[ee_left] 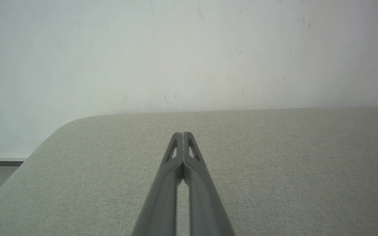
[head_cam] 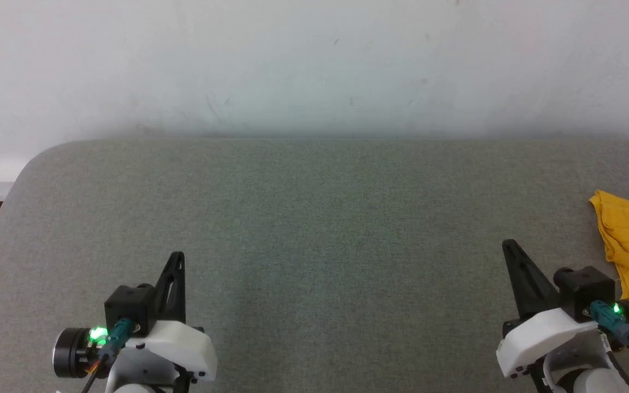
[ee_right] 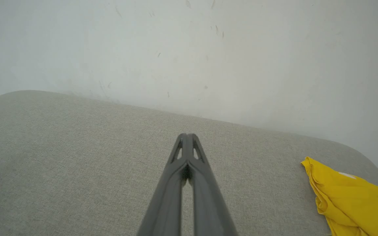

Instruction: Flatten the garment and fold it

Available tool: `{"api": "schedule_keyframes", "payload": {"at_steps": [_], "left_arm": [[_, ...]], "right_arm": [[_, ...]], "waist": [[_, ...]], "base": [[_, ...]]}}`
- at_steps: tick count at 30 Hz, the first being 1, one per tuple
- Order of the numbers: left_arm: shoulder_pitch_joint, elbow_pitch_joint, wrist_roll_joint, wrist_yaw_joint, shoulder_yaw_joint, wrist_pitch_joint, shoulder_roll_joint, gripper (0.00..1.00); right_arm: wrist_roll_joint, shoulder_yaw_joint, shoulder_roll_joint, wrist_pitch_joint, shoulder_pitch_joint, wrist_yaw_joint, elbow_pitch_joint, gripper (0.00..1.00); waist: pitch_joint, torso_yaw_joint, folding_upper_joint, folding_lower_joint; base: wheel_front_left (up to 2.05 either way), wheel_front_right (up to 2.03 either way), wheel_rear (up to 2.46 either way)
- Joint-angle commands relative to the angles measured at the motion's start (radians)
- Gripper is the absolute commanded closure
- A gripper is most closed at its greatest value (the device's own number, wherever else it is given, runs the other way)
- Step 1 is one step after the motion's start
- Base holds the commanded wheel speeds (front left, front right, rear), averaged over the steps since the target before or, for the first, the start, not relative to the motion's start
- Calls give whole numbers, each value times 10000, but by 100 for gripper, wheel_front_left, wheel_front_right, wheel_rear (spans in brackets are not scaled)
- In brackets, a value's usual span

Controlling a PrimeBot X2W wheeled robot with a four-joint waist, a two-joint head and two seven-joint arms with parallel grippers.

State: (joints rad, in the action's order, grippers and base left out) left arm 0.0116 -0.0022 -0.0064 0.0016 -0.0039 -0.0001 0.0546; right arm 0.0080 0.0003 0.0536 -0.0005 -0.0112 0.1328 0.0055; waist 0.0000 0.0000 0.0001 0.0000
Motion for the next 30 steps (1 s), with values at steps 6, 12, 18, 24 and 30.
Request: {"api": "schedule_keyframes", "payload": {"at_steps": [6, 12, 18, 24, 30], "left_arm": [[-116, 22, 64, -16, 39, 1, -43, 100], [-116, 22, 64, -16, 39, 1, -43, 100], [-116, 22, 64, -16, 39, 1, -43, 100], [-116, 22, 64, -16, 39, 1, -43, 100], [-116, 22, 64, -16, 39, 1, -43, 100]], "right_arm": [[-80, -3, -34, 5, 112, -21, -55, 100], [-80, -3, -34, 5, 112, -21, -55, 100], [-80, -3, -34, 5, 112, -21, -55, 100], [-80, -3, -34, 5, 112, -21, -55, 100], [-80, -3, -34, 5, 112, -21, -55, 100]], "waist": [[0, 0, -1, 0], [0, 0, -1, 0], [0, 0, -1, 0], [0, 0, -1, 0], [0, 0, -1, 0]], "base": [[0, 0, 0], [0, 0, 0], [0, 0, 0], [0, 0, 0], [0, 0, 0]]}}
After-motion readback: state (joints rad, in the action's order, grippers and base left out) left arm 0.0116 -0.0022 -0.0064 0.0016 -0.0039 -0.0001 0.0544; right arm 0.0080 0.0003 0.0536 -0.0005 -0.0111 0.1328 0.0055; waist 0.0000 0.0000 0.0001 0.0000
